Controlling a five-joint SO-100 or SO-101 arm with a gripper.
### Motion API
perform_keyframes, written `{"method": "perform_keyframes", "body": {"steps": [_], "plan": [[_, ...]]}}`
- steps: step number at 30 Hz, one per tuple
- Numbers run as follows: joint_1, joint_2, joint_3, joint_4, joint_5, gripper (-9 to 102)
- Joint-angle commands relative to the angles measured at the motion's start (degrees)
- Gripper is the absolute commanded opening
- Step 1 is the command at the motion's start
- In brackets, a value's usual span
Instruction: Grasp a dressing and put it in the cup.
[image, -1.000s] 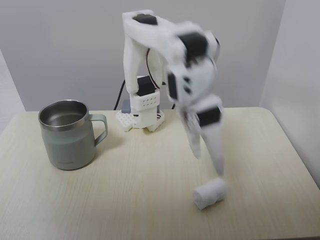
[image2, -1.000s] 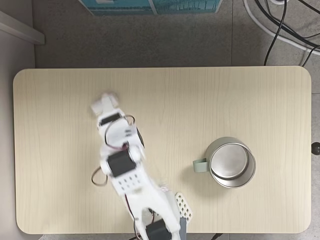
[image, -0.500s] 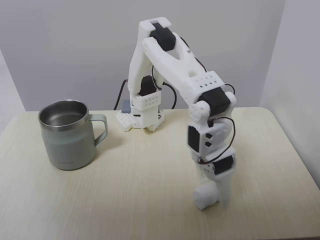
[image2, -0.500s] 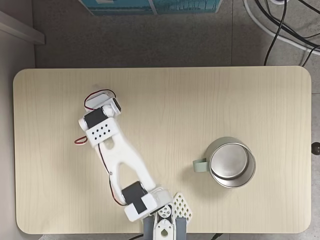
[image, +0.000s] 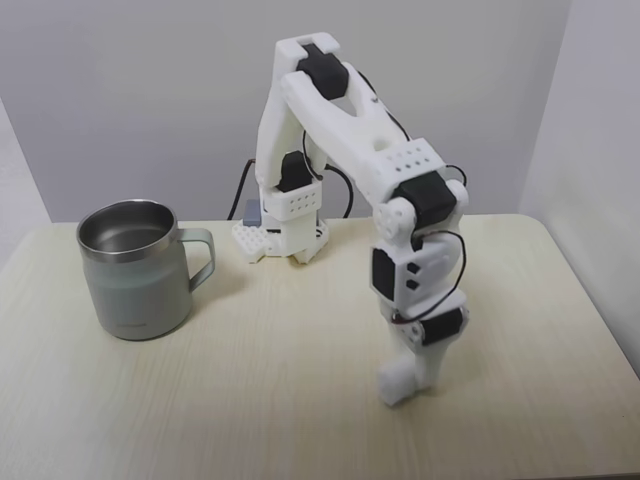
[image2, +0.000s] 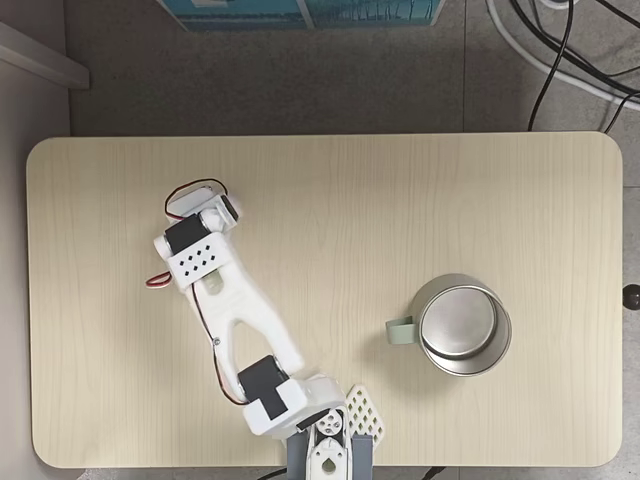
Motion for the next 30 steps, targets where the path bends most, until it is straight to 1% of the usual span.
{"method": "perform_keyframes", "body": {"steps": [1, 4, 9, 12, 15, 18, 22, 27, 30], "plan": [[1.5, -9.8, 1.0, 4.9, 0.6, 0], [3.6, -17.0, 6.1, 13.3, 0.8, 0], [10.3, -22.4, 21.1, 30.6, 0.8, 0], [15.6, -25.5, 25.9, 36.7, 0.5, 0], [23.7, -27.8, 29.2, 41.1, 0.7, 0], [35.1, -31.2, 29.3, 42.1, 0.2, 0], [49.9, -34.8, 27.0, 42.4, -3.4, 0], [65.0, -35.9, 21.8, 42.4, -14.1, 0], [71.7, -37.6, 16.4, 42.4, -21.5, 0]]}}
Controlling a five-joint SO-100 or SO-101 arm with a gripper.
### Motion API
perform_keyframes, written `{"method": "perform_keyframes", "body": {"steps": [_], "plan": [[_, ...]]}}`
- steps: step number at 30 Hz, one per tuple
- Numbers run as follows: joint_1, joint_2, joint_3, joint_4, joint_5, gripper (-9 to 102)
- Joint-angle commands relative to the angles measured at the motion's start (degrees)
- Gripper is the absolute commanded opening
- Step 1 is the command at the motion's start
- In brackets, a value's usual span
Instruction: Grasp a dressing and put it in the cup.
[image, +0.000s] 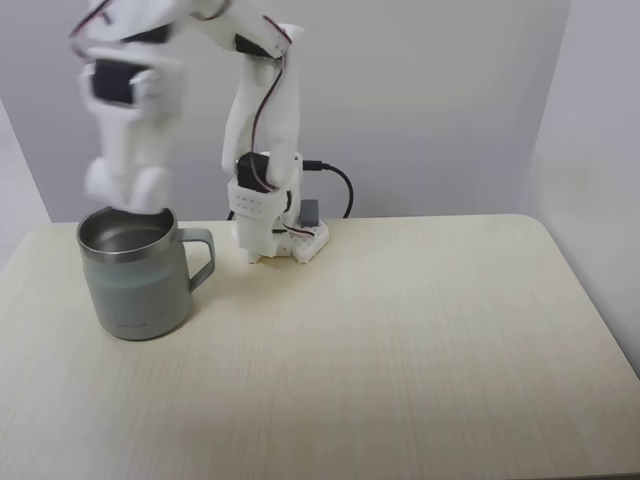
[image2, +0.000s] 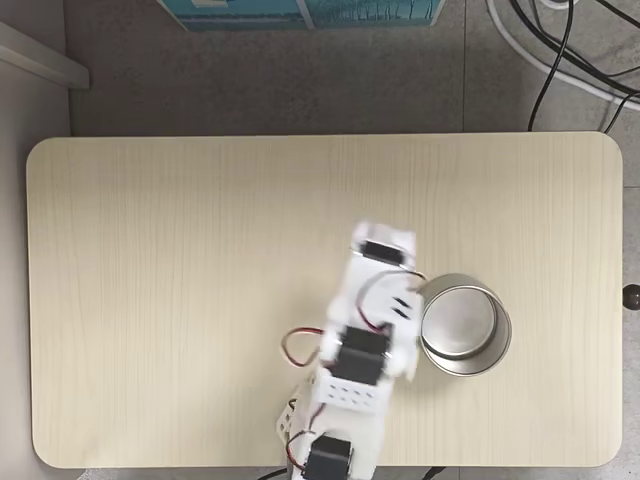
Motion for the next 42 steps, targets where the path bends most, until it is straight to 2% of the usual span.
{"method": "perform_keyframes", "body": {"steps": [1, 5, 9, 18, 19, 23, 25, 42], "plan": [[7.4, -3.8, -5.2, 2.1, -6.9, 0], [13.4, -8.6, -14.0, 1.5, -16.3, 0], [16.9, -9.8, -19.1, -0.7, -19.8, 0], [18.6, -8.2, -21.7, -4.0, -21.1, 0], [18.6, -8.2, -22.0, -4.0, -21.5, 1], [18.5, -9.1, -24.2, -5.0, -23.2, 18], [18.5, -8.8, -24.7, -5.3, -22.9, 22], [18.0, -9.2, -28.2, -6.7, -25.3, 21]]}}
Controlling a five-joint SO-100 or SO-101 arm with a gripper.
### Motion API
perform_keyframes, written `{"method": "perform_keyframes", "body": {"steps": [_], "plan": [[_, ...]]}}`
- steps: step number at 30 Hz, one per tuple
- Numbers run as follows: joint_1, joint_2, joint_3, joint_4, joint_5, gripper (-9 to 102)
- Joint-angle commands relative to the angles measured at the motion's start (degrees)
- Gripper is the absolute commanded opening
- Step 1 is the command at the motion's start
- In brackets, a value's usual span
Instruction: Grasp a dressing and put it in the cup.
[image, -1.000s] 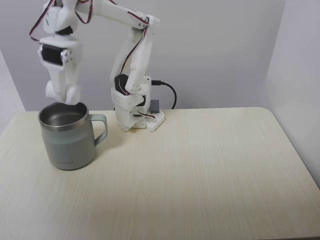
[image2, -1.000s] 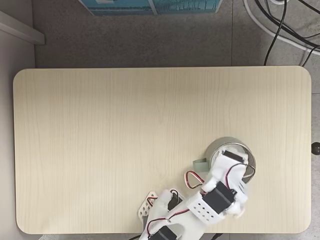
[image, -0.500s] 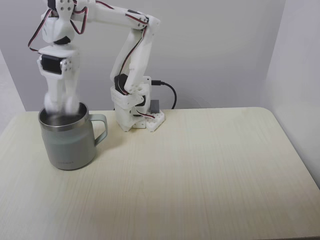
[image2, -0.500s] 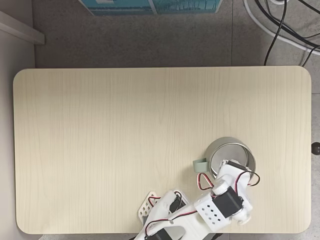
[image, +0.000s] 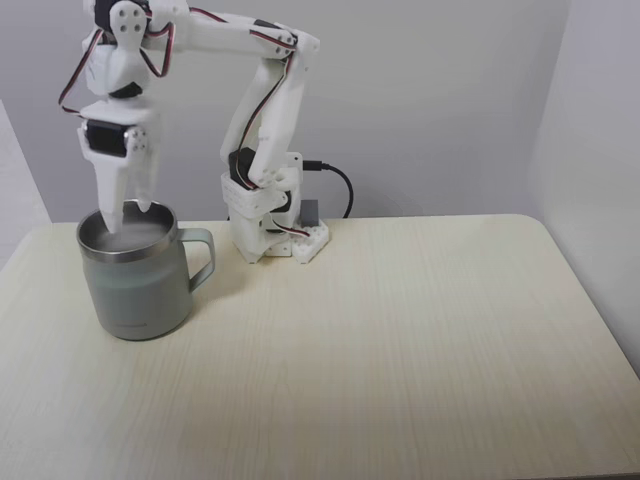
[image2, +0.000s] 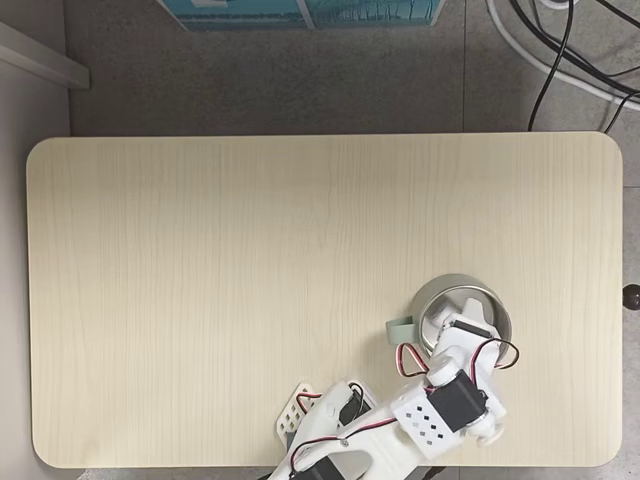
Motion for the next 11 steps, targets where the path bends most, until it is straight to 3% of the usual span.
{"method": "perform_keyframes", "body": {"steps": [1, 11], "plan": [[0.0, -1.7, -0.4, -0.7, -0.9, 21], [-3.1, -10.3, -10.4, -3.3, -1.3, 22]]}}
